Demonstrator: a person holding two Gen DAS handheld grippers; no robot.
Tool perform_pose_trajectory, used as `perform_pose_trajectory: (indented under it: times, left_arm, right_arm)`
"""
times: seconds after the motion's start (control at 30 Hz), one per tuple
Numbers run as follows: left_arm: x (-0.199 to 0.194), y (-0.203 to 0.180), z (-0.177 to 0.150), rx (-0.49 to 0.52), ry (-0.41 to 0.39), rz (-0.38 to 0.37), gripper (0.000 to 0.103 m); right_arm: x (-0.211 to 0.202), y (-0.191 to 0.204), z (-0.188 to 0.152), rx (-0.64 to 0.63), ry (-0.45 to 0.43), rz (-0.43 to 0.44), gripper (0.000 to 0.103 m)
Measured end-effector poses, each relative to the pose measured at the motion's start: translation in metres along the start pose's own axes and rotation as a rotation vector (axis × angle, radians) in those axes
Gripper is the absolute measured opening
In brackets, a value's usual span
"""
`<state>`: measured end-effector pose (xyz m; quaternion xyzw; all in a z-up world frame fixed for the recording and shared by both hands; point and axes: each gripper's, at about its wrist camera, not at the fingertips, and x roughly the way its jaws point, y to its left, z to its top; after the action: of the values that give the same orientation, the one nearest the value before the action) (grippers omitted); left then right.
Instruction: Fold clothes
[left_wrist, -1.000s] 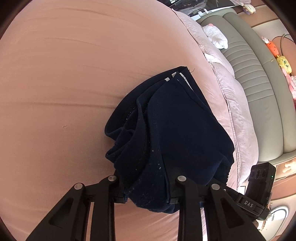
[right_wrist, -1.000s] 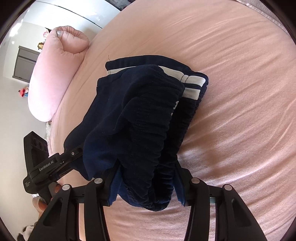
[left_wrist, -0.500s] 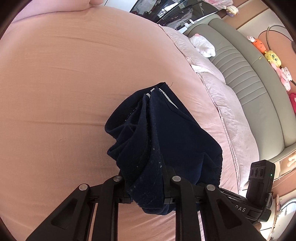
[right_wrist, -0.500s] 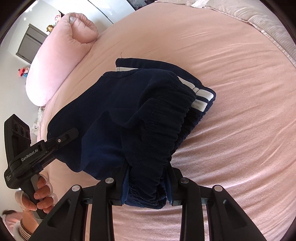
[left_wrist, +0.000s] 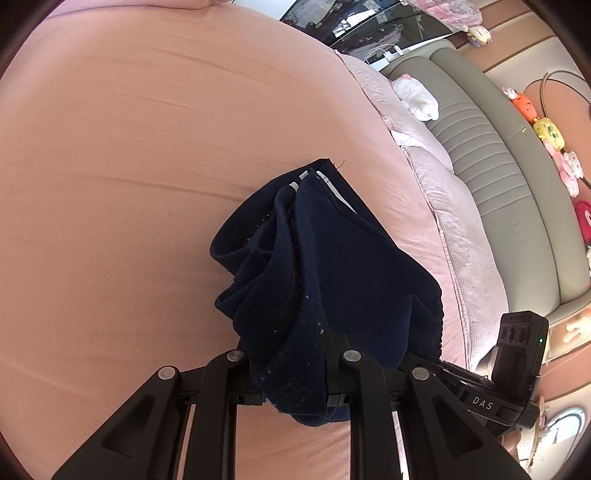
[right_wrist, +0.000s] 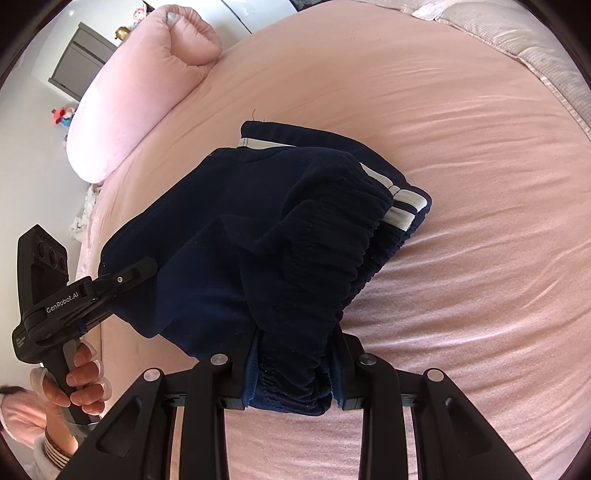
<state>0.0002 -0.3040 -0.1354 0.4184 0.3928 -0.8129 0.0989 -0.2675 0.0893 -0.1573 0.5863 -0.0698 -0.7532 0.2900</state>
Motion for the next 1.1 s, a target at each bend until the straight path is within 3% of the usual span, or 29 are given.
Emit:
perform_pose_trajectory:
  times: [0.3,0.77,0.9,1.1]
  left_arm:
    - [-0.013,0.01,-0.026,-0.02,0.029,-0.037,0.016]
    - [-0.033,0.006,-0.082,0.06,0.049,-0.01,0.016]
    - [-0.041,0.004,-0.093,0.058,0.06,-0.038,0.016]
    - [-0.044,0.003,-0.113,0.108,0.093,0.016,0.016]
  right_arm:
    - [-0.002,0.005,-0.015,-0.049,0.051,0.018,0.03]
    - [-0.006,0.007,-0.025,-0.144,0.118,0.03,0.03]
    - [-0.012,0.005,-0.032,-0.165,0.141,0.046,0.03]
    - [-0.019,0.007,-0.042,-0.216,0.18,0.045,0.03]
